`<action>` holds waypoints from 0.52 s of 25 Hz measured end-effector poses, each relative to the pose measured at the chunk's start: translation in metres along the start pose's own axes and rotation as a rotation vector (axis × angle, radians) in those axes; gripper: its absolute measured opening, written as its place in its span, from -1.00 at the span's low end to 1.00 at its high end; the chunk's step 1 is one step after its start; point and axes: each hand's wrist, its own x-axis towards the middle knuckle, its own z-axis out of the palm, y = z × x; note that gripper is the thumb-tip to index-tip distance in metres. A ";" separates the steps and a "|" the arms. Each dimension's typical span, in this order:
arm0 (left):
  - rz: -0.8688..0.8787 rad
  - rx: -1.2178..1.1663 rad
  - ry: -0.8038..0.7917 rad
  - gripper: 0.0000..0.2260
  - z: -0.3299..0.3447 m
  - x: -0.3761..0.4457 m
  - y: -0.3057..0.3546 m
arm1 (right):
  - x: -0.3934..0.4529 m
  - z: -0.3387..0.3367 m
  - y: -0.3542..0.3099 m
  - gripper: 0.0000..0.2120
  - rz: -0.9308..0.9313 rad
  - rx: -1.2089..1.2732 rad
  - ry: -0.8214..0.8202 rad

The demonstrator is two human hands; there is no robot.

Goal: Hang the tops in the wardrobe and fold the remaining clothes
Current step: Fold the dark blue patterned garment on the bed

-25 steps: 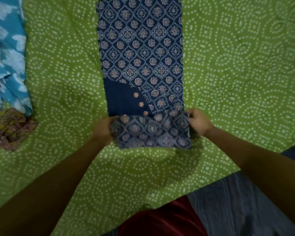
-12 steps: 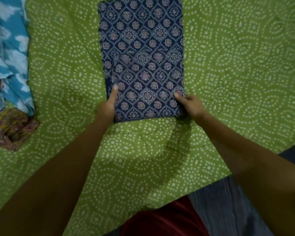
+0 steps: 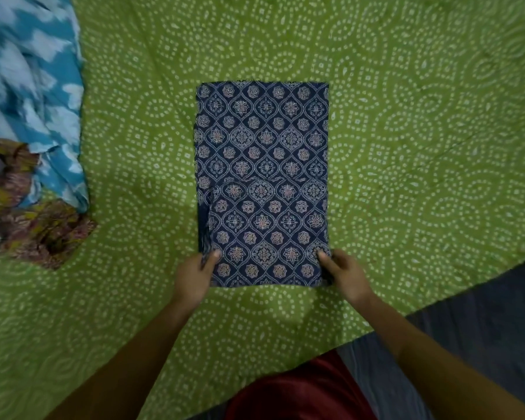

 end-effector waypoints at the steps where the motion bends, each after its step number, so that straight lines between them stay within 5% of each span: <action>1: 0.102 0.132 0.061 -0.43 -0.007 0.003 -0.001 | 0.001 -0.003 0.004 -0.80 -0.075 -0.105 0.055; 3: 0.540 0.543 0.295 -0.57 -0.024 0.015 0.007 | 0.017 -0.020 0.002 -0.59 -0.347 -0.629 0.180; 6: 1.159 1.058 0.152 -0.11 -0.050 0.057 0.036 | 0.057 -0.043 -0.022 -0.12 -0.779 -1.426 0.075; 10: 1.192 1.564 -0.065 0.07 -0.060 0.119 0.077 | 0.110 -0.042 -0.063 -0.17 -0.974 -1.776 -0.182; 13: 1.250 1.544 -0.234 0.01 -0.061 0.135 0.071 | 0.135 -0.053 -0.075 -0.25 -1.007 -1.636 -0.396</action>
